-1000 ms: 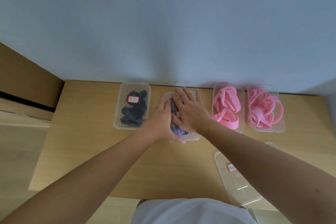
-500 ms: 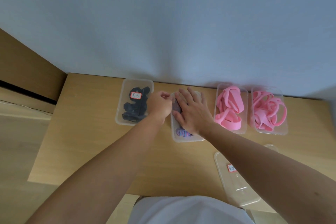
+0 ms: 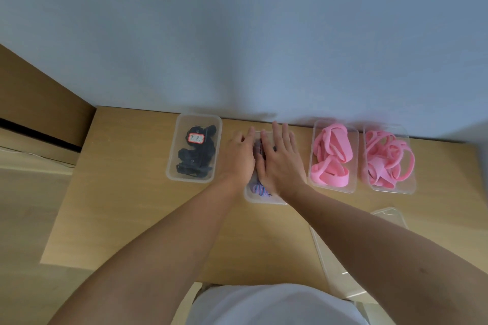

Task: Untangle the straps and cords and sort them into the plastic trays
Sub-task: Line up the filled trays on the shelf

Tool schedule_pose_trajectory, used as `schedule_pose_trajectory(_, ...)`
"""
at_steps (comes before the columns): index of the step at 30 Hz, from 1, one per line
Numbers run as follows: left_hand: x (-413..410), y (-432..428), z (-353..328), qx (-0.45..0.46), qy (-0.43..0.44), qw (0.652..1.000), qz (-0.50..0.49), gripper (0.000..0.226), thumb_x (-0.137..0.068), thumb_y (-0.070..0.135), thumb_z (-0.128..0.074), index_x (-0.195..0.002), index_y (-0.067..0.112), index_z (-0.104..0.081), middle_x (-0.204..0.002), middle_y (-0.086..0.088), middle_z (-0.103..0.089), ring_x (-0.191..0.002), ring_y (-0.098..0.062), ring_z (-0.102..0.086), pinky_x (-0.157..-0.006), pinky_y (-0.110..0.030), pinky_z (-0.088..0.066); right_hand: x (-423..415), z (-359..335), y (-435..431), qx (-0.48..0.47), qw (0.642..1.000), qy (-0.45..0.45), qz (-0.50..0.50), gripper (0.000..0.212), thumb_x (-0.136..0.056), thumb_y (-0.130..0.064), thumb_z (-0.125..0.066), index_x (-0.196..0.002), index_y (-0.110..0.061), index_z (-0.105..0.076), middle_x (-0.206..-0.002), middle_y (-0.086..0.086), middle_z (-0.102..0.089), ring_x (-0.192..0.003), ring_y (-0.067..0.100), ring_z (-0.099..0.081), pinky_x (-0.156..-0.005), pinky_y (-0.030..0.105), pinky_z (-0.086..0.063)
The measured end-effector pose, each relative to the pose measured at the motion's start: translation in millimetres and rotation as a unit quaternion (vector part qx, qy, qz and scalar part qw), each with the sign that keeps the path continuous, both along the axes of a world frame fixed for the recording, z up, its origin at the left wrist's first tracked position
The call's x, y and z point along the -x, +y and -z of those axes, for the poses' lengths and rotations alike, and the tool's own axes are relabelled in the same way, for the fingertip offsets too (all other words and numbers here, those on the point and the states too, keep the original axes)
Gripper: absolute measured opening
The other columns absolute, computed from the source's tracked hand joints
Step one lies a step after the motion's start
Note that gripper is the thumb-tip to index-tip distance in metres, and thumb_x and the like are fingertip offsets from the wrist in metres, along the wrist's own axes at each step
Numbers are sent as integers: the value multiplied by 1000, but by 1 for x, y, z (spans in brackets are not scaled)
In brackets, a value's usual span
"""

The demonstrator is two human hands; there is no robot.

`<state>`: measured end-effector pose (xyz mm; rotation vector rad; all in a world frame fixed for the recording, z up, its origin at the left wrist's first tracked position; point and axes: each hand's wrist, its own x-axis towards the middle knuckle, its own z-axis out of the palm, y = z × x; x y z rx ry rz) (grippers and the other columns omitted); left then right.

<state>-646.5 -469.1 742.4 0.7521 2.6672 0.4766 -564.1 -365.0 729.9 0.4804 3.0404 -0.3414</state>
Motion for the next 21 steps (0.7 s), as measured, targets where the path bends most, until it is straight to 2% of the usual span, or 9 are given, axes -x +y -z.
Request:
schedule_pose_trajectory(3, -7, 6, -2, 0, 36, 999, 12, 52, -107, 24, -39, -158, 14, -30, -163, -8, -29, -140, -29, -40, -111, -40, -41, 3, 3, -2, 16, 1000, 2, 23, 57, -106, -38, -24, -154, -8, -34, -164, 21, -20, -154, 40, -8, -125, 49, -12)
schedule_pose_trajectory(6, -34, -12, 6, -37, 29, 998, 51, 59, -107, 33, -26, -160, 7, -24, -169, -9, -17, -152, -28, -27, -118, -44, -35, 4, 4, 1, 42, 999, 14, 22, 62, -104, -38, -17, -152, -5, -37, -164, 19, -24, -154, 39, -10, -126, 48, -12)
schedule_pose_trajectory(8, -46, -28, 12, 5, 30, 997, 73, 72, -103, 46, -22, -161, 6, -14, -171, -10, -7, -155, -32, -21, -119, -47, -33, 4, 5, 6, 80, 996, 24, 23, 65, -101, -37, -15, -151, -3, -39, -164, 18, -23, -154, 38, -10, -126, 48, -10)
schedule_pose_trajectory(10, -45, -30, 14, 60, 40, 994, 86, 81, -102, 55, -27, -162, 7, -1, -171, -10, 7, -157, -35, -7, -123, -53, -22, 1, 7, 9, 92, 995, 37, 25, 62, -101, -31, -20, -148, 4, -41, -162, 23, -24, -153, 42, -12, -125, 52, -14)
schedule_pose_trajectory(13, -40, -21, 9, 97, 32, 990, 94, 80, -103, 56, -18, -159, 11, 19, -166, -5, 29, -155, -33, 21, -126, -59, -3, -12, 12, -2, 80, 992, 86, 42, 53, -96, -17, -31, -136, 14, -49, -153, 35, -34, -146, 51, -25, -120, 58, -25)
schedule_pose_trajectory(15, -38, -19, 8, 109, 31, 990, 90, 79, -102, 55, -10, -156, 11, 26, -164, -5, 35, -153, -31, 27, -125, -58, 0, -25, 13, -15, 50, 995, 82, 41, 55, -99, -20, -31, -138, 16, -46, -151, 37, -36, -145, 52, -27, -121, 56, -25)
schedule_pose_trajectory(17, -38, -20, 8, 119, 50, 987, 98, 77, -103, 51, -12, -156, 8, 25, -163, -8, 36, -153, -29, 27, -126, -57, 0, -36, 12, -20, 43, 997, 64, 25, 60, -102, -28, -26, -146, 11, -39, -155, 33, -31, -149, 48, -20, -124, 53, -18)
schedule_pose_trajectory(21, -35, -25, 17, 86, 78, 976, 183, 73, -103, 41, -19, -159, 10, 16, -166, -7, 28, -153, -23, 27, -126, -54, -3, -44, 9, -14, 56, 998, 12, -25, 67, -103, -40, -12, -158, -1, -16, -166, 24, -6, -154, 38, 8, -126, 51, -4)
